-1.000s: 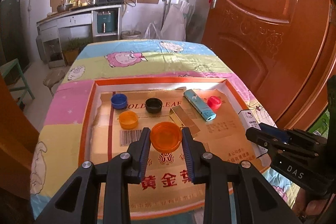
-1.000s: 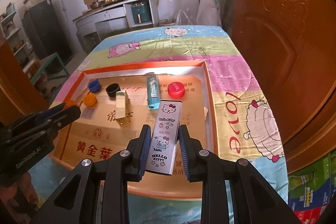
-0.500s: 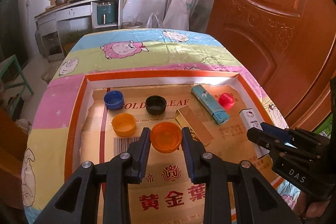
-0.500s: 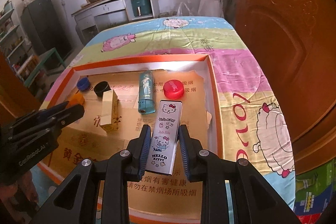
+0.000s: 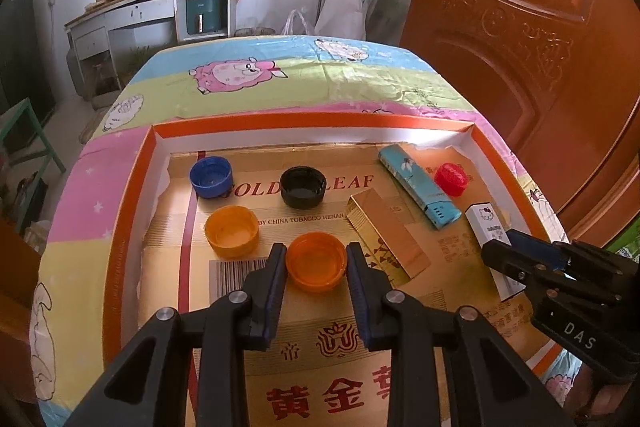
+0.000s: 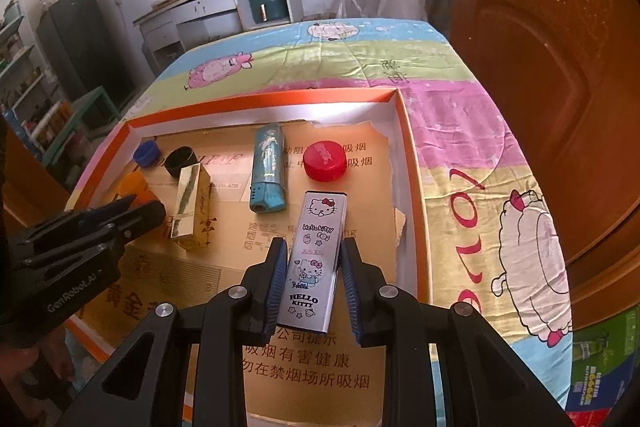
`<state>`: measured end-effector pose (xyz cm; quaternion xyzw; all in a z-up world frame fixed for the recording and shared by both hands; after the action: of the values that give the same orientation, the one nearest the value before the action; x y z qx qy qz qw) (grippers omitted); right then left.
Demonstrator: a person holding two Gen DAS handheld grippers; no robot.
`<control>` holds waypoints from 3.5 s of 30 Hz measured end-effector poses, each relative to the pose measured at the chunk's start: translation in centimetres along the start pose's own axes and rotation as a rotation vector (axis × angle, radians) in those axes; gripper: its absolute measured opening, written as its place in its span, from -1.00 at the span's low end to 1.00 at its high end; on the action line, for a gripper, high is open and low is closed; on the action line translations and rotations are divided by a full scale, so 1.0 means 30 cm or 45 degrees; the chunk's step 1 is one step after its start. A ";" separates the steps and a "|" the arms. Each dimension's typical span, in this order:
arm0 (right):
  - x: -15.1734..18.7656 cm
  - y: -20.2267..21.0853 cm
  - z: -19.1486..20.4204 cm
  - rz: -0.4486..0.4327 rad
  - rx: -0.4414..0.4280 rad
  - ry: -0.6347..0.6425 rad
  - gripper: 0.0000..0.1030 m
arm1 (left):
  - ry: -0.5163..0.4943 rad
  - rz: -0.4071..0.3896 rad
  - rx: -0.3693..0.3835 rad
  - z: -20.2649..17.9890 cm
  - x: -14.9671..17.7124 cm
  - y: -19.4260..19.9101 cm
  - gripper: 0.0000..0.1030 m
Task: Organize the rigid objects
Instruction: 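Carry the orange cap and Hello Kitty box over the tray with both grippers, then open both grippers to drop the orange cap and Hello Kitty box in the tray, then move both grippers back toward the remaining objects on the bedspread, then grasp the white round cap with the left gripper while the right gripper grasps the patterned glass bottle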
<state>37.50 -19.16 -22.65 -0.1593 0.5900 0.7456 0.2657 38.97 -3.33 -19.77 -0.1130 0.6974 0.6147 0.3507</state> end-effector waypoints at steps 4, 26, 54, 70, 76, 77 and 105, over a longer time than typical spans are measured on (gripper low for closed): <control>0.002 -0.010 -0.003 0.005 0.001 -0.003 -0.45 | -0.003 -0.007 -0.005 0.002 0.000 -0.004 -0.41; 0.002 0.001 -0.001 -0.023 -0.003 -0.013 -0.17 | -0.014 -0.069 -0.020 -0.002 -0.010 0.045 -0.17; 0.055 0.231 0.064 -0.112 -0.024 0.014 -0.17 | 0.004 -0.177 -0.027 -0.017 0.017 0.284 -0.17; 0.122 0.365 0.109 -0.156 -0.038 0.047 -0.17 | 0.004 -0.229 -0.040 -0.032 0.069 0.421 -0.17; 0.154 0.428 0.134 -0.180 -0.045 0.065 -0.17 | 0.016 -0.259 -0.049 -0.024 0.099 0.486 -0.17; 0.159 0.435 0.138 -0.183 -0.046 0.068 -0.17 | 0.019 -0.263 -0.051 -0.022 0.105 0.497 -0.17; 0.480 0.198 0.320 0.021 0.010 0.146 -0.35 | 0.124 -0.215 -0.047 0.095 0.390 0.544 -0.17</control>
<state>23.11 -7.85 -23.44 -0.1959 0.6087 0.7350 0.2258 21.84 6.10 -14.41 -0.2075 0.6902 0.5895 0.3647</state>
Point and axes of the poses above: each gripper's, at about its wrist camera, not at the fingertips, and y roughly against the way its jaws point, z to its left, x to its underside, the point moved 9 cm from there along -y, roughly the way its jaws point, and after that the axes turned 12 degrees about -y, right-handed, at the moved point
